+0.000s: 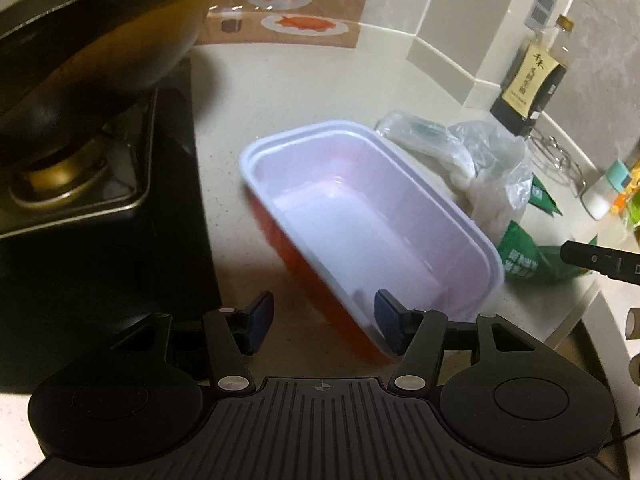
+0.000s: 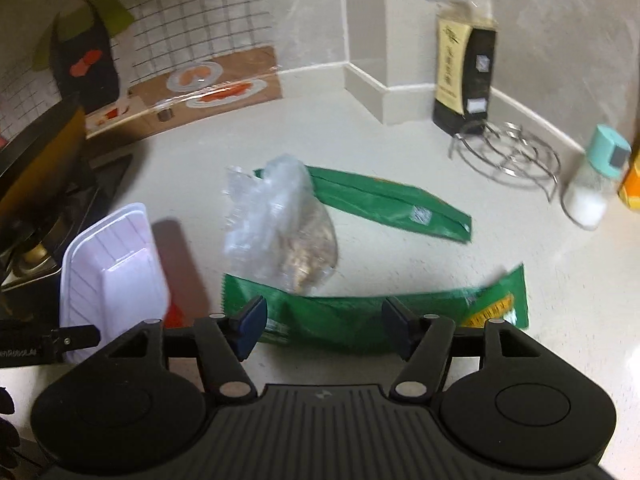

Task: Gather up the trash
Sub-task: 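Grasp the tray rim with the left gripper while the right gripper releases it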

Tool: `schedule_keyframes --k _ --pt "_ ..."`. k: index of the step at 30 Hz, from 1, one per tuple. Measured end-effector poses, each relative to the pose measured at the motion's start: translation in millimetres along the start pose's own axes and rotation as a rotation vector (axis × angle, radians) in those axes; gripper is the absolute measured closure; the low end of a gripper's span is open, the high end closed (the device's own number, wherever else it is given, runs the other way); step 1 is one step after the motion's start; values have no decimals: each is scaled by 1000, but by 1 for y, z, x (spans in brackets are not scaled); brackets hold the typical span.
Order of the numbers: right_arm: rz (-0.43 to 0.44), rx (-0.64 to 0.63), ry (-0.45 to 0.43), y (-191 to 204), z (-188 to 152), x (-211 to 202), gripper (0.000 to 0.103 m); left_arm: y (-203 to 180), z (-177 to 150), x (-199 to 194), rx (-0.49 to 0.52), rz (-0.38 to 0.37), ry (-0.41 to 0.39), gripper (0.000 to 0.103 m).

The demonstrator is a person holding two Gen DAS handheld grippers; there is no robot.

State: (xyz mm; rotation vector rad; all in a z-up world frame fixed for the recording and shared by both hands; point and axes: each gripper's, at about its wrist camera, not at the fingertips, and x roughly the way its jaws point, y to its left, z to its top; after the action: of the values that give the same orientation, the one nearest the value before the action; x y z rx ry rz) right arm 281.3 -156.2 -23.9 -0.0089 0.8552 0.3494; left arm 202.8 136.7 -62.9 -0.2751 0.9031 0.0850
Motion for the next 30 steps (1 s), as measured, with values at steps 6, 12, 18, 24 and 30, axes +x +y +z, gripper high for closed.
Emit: schedule_keyframes --k 6,12,18,24,30 --pt "7 13 -33 -2 -7 -2 36 14 5 1 -40 15 -4 44" --pt "19 -26 -133 4 -14 -15 18 9 14 5 -54 -42 -12 47" --pt "58 -64 -135 14 -7 -10 16 -2 10 8 30 -66 17 80" --pt "76 -75 -110 26 13 18 16 17 9 -10 3 -5 -28 85" --pt "59 -107 -80 44 32 62 16 30 4 -11 -73 -116 -10 86"
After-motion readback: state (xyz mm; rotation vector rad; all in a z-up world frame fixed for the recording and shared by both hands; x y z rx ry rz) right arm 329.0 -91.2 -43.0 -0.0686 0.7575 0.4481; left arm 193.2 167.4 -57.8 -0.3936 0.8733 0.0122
